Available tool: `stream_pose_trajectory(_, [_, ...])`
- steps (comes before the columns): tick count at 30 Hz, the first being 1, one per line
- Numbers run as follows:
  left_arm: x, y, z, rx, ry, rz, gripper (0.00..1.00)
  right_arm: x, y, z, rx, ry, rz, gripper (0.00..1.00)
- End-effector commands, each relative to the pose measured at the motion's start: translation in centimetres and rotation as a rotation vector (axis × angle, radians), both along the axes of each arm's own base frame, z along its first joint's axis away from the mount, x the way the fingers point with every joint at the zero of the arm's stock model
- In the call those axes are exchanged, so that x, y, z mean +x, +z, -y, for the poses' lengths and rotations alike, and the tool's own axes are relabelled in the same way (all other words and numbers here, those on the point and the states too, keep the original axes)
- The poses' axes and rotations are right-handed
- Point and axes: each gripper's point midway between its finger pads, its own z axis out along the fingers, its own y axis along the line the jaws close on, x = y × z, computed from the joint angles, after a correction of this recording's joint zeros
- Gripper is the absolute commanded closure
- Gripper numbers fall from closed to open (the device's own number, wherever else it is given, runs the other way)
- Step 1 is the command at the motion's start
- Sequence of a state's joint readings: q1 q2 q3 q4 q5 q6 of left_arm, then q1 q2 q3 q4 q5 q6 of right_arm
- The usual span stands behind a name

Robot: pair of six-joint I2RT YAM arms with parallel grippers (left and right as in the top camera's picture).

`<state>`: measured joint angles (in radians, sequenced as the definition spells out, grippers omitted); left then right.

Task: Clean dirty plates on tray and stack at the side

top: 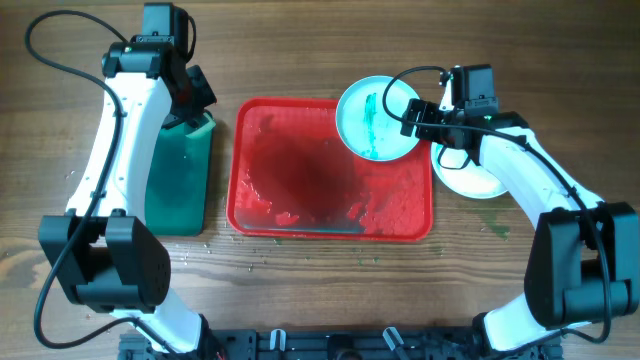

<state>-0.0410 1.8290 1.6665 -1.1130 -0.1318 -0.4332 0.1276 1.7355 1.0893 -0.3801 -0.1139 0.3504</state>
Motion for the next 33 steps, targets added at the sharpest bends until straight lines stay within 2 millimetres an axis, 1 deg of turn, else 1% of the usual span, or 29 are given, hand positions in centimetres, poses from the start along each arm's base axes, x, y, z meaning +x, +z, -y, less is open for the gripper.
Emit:
stream_pose_trajectory(1, [0.1, 0.2, 0.0, -0.013, 0.016, 0.009, 0.96, 0.7, 0.5, 0.2, -0.010, -0.001, 0.019, 0.00])
stream_pose_trajectory(7, [0.1, 0.2, 0.1, -0.013, 0.013, 0.009, 0.96, 0.7, 0.5, 0.2, -0.010, -0.001, 0.019, 0.00])
stream_pose_trajectory(10, [-0.7, -0.3, 0.2, -0.012, 0.012, -0.024, 0.96, 0.7, 0.5, 0.2, -0.010, 0.000, 0.019, 0.00])
stream_pose_trajectory(12, [-0.8, -0.6, 0.2, -0.010, 0.011, -0.034, 0.96, 0.7, 0.5, 0.2, -0.010, -0.001, 0.019, 0.00])
stream_pose_trajectory(22, [0.4, -0.3, 0.3, -0.014, 0.011, 0.017, 0.96, 0.7, 0.5, 0.2, -0.010, -0.001, 0.019, 0.00])
stream_pose_trajectory(33, [0.9, -0.1, 0.3, -0.015, 0.012, 0.041, 0.96, 0.7, 0.5, 0.2, -0.010, 0.000, 0.019, 0.00])
